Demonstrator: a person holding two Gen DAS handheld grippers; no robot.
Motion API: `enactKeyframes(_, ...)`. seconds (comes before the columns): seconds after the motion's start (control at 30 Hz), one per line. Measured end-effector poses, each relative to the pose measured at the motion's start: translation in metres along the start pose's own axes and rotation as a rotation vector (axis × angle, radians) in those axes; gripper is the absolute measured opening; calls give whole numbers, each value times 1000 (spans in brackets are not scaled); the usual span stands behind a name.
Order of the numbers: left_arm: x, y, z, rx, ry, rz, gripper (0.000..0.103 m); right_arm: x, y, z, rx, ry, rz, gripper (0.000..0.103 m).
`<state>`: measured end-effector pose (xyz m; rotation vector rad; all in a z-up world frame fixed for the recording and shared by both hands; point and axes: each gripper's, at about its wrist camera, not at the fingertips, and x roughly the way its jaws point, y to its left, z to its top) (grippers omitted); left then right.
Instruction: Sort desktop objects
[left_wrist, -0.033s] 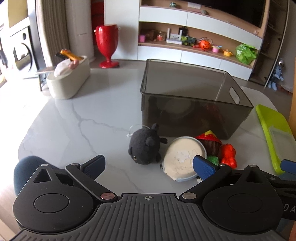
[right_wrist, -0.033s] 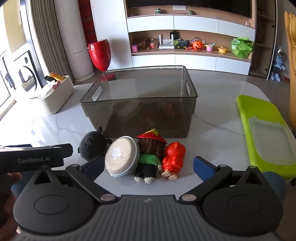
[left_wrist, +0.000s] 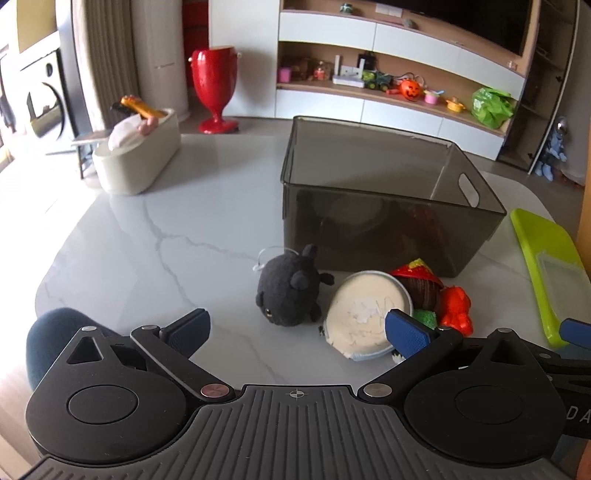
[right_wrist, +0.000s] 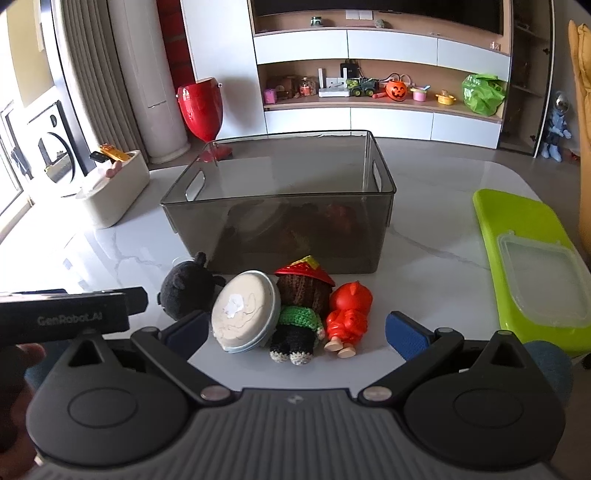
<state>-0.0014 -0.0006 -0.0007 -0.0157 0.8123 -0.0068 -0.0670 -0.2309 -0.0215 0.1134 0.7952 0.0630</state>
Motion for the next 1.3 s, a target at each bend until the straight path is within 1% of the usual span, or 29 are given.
enactKeyframes(0.17, -2, 4, -17, 5, 8, -4, 103, 1, -6, 0, 44, 25, 16, 103)
enactKeyframes(0.27, 6, 5, -12, -6, 49, -7, 103, 1, -9, -1, 70, 41, 26, 103)
enactKeyframes(0.33, 8, 6, -11, -11, 57, -12, 103, 1, -11, -1, 88, 51, 33, 103)
enactKeyframes(0.4, 9, 6, -12, -15, 58, -16, 103, 8, -7, 0, 73, 55, 10, 103)
enactKeyframes(0.47, 10, 7, -12, -15, 62, -15, 103, 6, -5, -1, 61, 51, 0, 103)
enactKeyframes(0.8, 11, 5, -13, -13, 67, -11, 103, 8, -6, -2, 64, 64, 1, 103)
enactKeyframes(1.3, 12, 5, -14, -19, 81, -32, 103, 6, -4, -3, 55, 52, -6, 103)
